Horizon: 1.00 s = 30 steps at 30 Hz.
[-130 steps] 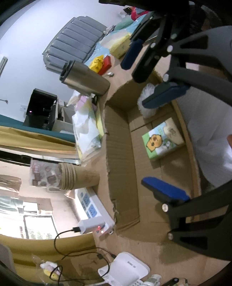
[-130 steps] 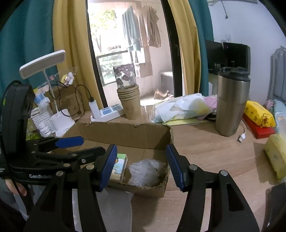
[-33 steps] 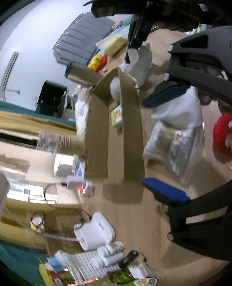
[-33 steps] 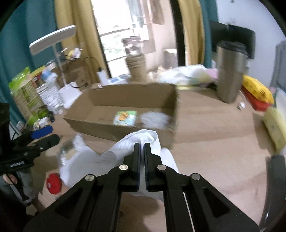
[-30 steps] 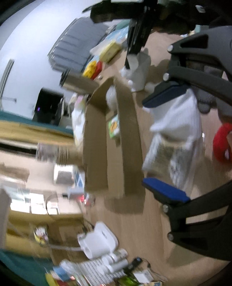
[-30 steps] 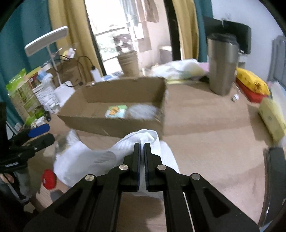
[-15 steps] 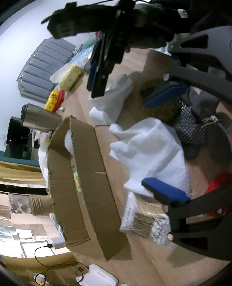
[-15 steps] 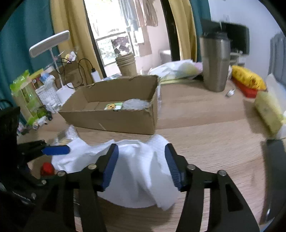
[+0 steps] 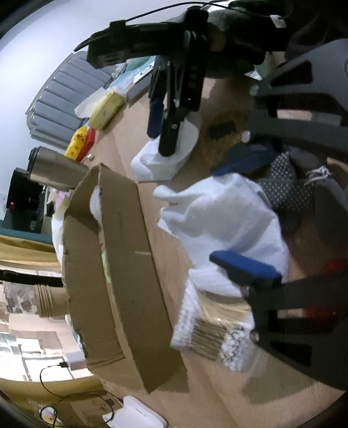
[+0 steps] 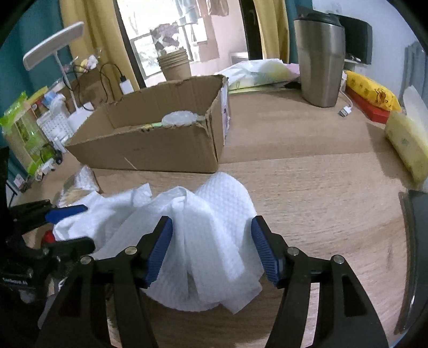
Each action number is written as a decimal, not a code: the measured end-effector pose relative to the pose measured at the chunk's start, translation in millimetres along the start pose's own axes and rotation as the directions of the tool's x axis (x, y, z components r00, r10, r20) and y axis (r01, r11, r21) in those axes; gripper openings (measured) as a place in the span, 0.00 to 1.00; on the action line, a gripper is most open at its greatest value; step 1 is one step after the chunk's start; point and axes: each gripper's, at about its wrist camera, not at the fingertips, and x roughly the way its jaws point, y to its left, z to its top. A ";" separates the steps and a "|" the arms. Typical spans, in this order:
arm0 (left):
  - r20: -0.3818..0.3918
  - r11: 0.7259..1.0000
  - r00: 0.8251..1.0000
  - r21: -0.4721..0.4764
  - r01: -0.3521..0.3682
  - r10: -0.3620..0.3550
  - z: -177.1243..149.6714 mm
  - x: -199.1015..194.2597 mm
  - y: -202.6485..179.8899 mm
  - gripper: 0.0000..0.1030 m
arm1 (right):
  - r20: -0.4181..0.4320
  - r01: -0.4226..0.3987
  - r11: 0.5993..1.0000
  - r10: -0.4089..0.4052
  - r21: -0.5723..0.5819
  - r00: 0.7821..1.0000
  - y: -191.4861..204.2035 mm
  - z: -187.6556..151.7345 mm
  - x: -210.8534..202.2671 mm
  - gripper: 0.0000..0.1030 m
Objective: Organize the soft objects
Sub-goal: 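Lift the white towel with the right gripper while the left gripper grasps another white cloth, then carry both white cloths toward the cardboard box with both grippers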
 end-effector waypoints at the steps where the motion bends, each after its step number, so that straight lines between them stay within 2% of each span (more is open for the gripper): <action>1: 0.006 1.000 1.000 0.008 -0.011 0.011 -0.9 -1.0 -0.3 0.52 | 0.000 0.009 1.000 -0.009 -0.012 1.000 2.1 -0.5 0.5 0.63; 4: 0.021 0.999 0.999 0.038 -0.039 0.038 -2.0 -2.1 -5.2 0.42 | 0.003 0.045 0.997 -0.044 -0.059 0.999 10.1 -2.9 3.1 0.64; 8: 0.037 0.998 0.999 0.049 -0.032 0.030 -1.6 -5.4 -9.2 0.35 | 0.007 0.068 0.994 -0.068 -0.080 0.998 12.6 -4.9 3.9 0.64; 10: 0.061 0.998 0.998 0.057 -0.031 0.028 -0.4 -11.0 -10.1 0.29 | 0.012 0.065 0.995 -0.064 -0.081 0.998 12.5 -5.0 3.4 0.52; 12: 0.083 0.998 0.996 0.061 -0.034 0.029 0.6 -17.2 -10.8 0.27 | 0.016 0.070 0.994 -0.069 -0.085 0.997 12.1 -6.1 2.6 0.45; 13: 0.093 0.997 0.995 0.063 -0.033 0.027 1.0 -19.6 -11.0 0.25 | 0.018 0.069 0.993 -0.068 -0.091 0.998 12.8 -5.8 2.7 0.36; 15: 0.113 0.997 0.993 0.065 -0.030 0.023 0.2 -24.6 -11.0 0.21 | 0.022 0.064 0.993 -0.062 -0.097 0.998 14.3 -5.3 3.2 0.26; 18: 0.129 0.998 0.992 0.060 -0.023 0.015 0.7 -29.2 -9.7 0.18 | 0.041 0.054 0.996 -0.051 -0.077 0.998 11.3 -4.4 0.2 0.15; 30: 0.248 0.999 0.968 -0.011 0.050 -0.046 11.8 -65.1 4.4 0.18 | 0.123 0.011 0.999 -0.005 -0.050 0.992 8.4 10.7 -28.2 0.13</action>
